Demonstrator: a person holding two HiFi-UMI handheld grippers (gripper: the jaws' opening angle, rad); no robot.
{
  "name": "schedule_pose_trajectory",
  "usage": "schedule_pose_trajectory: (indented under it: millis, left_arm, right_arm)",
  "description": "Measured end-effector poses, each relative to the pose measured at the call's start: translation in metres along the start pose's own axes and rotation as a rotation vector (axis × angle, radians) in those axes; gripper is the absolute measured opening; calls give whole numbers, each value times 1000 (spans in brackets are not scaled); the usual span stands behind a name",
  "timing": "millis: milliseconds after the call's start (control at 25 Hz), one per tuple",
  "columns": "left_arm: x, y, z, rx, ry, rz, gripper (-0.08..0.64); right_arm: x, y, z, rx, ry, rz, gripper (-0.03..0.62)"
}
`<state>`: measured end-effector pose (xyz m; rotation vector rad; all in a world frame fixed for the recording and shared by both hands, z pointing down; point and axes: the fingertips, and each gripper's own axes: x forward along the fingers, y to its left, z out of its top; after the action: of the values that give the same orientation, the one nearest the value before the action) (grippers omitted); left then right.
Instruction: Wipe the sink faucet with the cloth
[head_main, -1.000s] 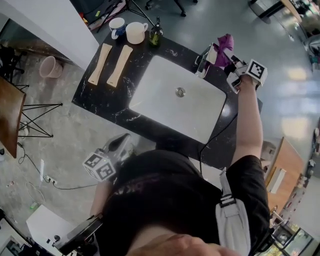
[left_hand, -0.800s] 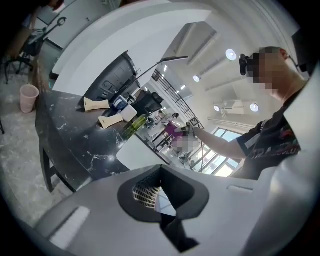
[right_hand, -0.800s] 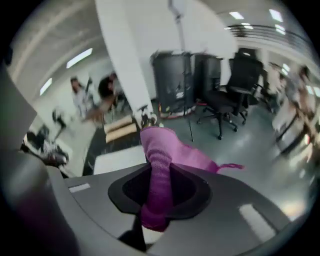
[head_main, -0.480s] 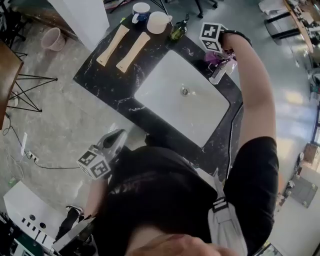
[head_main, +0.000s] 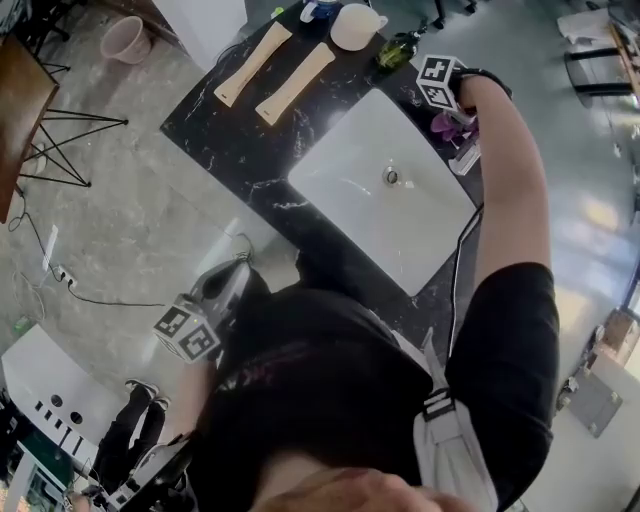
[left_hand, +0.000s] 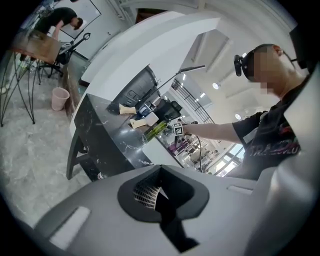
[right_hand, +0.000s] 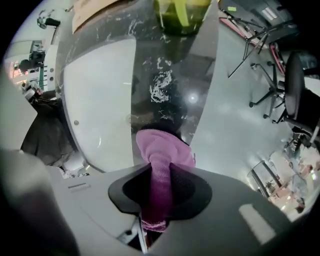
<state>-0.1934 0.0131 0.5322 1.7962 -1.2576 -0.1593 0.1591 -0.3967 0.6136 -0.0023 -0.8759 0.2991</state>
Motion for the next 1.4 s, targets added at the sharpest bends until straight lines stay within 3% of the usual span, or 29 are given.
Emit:
schedule_pose_trajectory:
  millis: [120,280,480,600,720,880,1000,1160,1280,1400]
  left_arm:
    - [7,-4,5,24,15,-32,0]
    - [20,-12,16,69,41,-87,0]
    - [40,-38,23,118,87,-153,0]
    - [54,-52,26,161,124,-193,0]
    - [66,-63,24,193,169,-216,0]
    - [79,-73,17,221,213,-248,0]
    - [85,-80,12,241,233,-273,0]
    - [87,-87,11,263,246,-289,0]
    - [85,-91,11,272,236,-291,0]
    - [81,-92,11,274,220,-276,0]
  right_arm:
    - [-24,-7,0,24,-183,-13,95]
    - [-75,-12,-18,120,-553,-14,95]
    - [-126,-27,-74,363,-1111,-41,97]
    - [-136,-31,-112,503,-1327,-103,97]
    - [-121,-13,-136,546,-1425,-141,97]
    - [-100,42,-143,509,-1490,-231,97]
    - [-86,101,-128,448,-1521,-267,97]
    - [-74,170,-92,342,-1526,-254,97]
    - [-65,172,-73,344,-1493,-266,95]
    - [-54,140,-73,436,-1500,-213,96]
